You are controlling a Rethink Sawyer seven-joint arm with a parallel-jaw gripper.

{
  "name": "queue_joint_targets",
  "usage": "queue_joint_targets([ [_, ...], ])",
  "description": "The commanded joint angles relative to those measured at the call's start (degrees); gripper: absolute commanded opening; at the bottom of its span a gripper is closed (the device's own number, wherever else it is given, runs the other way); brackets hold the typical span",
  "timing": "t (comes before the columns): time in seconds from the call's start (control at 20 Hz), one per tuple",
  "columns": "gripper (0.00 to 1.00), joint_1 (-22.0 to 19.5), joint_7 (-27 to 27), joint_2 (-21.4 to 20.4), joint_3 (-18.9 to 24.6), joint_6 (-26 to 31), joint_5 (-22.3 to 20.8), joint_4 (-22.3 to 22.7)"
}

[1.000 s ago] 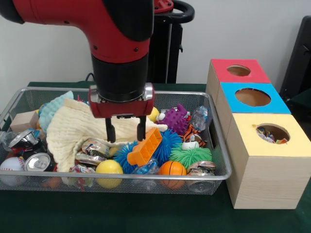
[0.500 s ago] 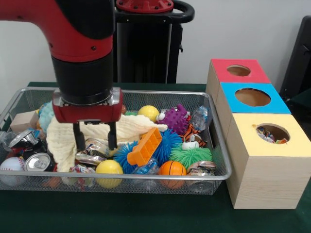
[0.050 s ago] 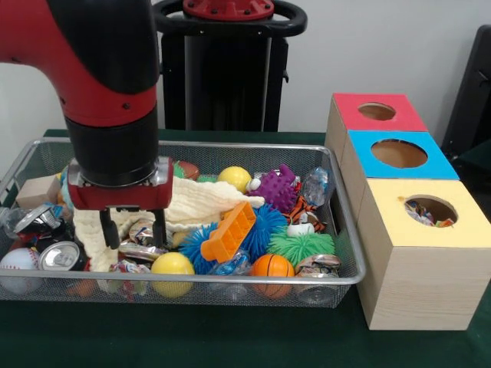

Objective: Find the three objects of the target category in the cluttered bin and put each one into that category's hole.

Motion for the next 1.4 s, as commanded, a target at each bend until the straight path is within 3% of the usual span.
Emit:
queue_joint_targets([
  [0.05, 1.00, -1.43, -15.86, 0.28, 5.19, -1.97, -2.81, 2.66],
  [0.25, 1.00, -1.40, -15.22, -0.07, 5.22, -1.47, -2.54, 3.00],
  [1.05, 1.00, -3.12, -16.83, 7.82, 6.77, -3.63, -4.62, -2.70],
  [1.4, 1.00, -4.17, -17.63, 7.93, 8.10, -0.54, -3.28, -3.48],
])
